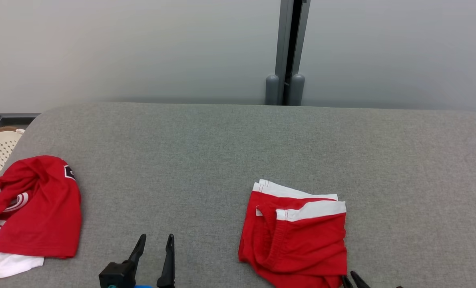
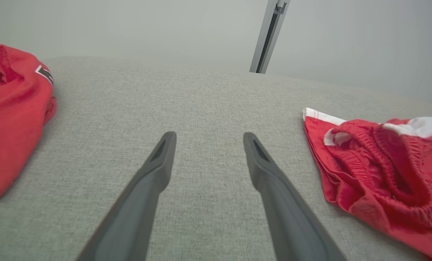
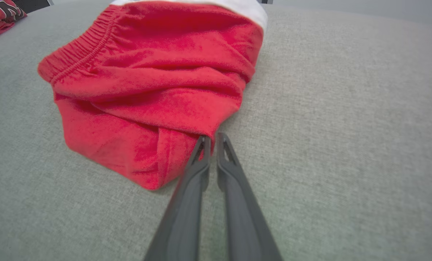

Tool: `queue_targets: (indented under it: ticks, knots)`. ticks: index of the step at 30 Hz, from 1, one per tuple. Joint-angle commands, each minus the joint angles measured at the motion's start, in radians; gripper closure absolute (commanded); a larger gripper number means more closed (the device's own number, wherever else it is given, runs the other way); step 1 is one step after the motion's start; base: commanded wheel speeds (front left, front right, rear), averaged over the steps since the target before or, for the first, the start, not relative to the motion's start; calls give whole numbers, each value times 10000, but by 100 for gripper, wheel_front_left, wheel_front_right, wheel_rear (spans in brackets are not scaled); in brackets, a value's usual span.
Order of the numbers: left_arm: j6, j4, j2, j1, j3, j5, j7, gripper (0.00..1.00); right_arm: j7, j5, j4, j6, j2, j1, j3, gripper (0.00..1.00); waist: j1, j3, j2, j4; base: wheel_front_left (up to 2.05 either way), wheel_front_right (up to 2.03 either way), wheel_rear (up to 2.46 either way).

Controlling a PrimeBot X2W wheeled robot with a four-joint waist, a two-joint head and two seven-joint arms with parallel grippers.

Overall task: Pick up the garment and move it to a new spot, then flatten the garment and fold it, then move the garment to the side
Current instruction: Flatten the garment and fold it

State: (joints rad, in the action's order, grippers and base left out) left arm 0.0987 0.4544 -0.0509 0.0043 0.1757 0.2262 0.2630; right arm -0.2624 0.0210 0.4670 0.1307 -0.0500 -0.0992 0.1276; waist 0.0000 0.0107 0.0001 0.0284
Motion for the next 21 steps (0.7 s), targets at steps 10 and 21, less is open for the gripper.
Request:
queue_targets:
  ticks: [10,21]
  knots:
    - [-58,-216,1,-67,-198,-740,26,0,-32,1407,-1898,2,-24,399,-598,0,0,-78,-1,-213,0,0,0]
    - [54,-564,-7,80,-46,-1568,26,0,-32,2311,-1176,1,-19,1049,-1089,0,0,-207,-1,-202,0,0,0]
